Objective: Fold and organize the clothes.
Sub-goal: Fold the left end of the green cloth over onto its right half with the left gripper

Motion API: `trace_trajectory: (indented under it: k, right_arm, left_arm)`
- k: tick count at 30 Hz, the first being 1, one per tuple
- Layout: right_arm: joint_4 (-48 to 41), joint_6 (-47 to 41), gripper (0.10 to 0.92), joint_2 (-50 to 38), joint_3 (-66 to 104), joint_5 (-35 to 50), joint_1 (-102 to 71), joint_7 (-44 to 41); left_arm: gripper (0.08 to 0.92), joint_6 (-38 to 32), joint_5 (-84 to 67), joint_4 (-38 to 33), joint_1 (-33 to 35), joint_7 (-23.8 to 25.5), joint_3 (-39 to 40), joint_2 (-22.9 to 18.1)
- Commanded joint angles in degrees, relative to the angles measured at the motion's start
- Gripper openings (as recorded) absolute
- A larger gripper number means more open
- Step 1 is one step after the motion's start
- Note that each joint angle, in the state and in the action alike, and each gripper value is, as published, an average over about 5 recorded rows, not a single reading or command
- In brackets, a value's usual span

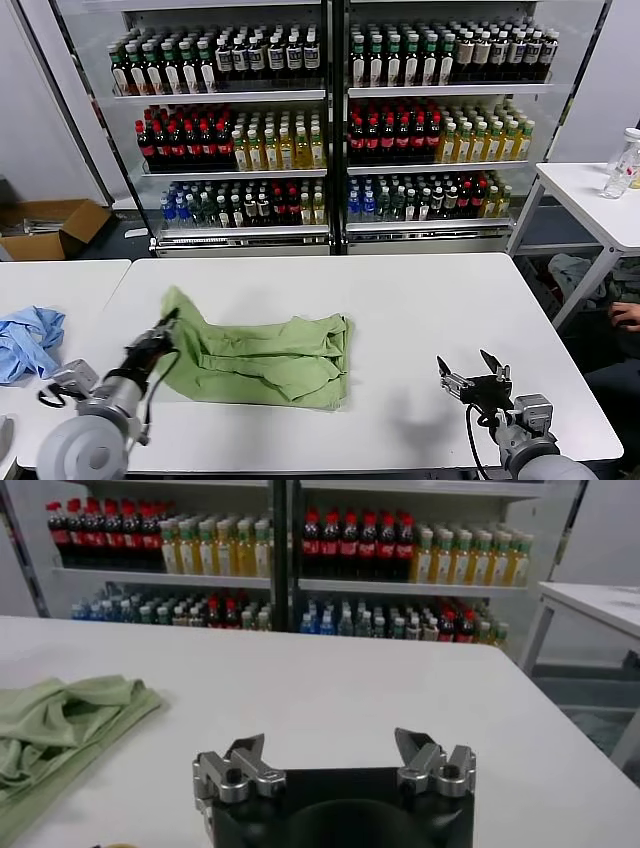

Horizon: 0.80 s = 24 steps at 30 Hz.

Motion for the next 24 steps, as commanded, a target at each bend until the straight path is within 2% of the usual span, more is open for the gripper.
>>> trace_trajectory:
  k: [1,7,14,16,20,24]
  right_arm:
    - [-0.22,0.06,0.823,-0.02,0.08,0.04,0.06,-0.03]
    - [-0.43,0.11,0.823,-0.06,0.50,0.16,0.16,-0.09]
    - [-1.07,0.18,0.823,0.09,0.66,0.25,0.44,-0.08]
    - [-1.21,0.17,0.823,0.13,0.62,0.22,0.55,-0.07]
    - [-1.51,0.17,0.823,0.07,0.62,0.21,0.67,-0.09]
    - [-1.81,0.18,0.823,0.03,0.61,0.22,0.79,-0.15]
  left_arm:
    - [0.090,-0.90,-7.77,-2.17,-4.05,0.95,20.28,-9.18]
    - [0.090,-0.71,-0.20,4.35,-8.39,0.23,27.84,-10.51]
    - [0.090,-0.39,15.10,11.70,-12.96,0.68,31.53,-10.56]
    - [0.113,-0.59,19.35,12.95,-13.95,0.80,31.49,-10.23]
    - [0.212,-0.57,21.74,10.48,-13.62,1.55,30.09,-9.00]
    - [0.315,0.01,21.49,3.14,-10.42,3.59,28.22,-7.31]
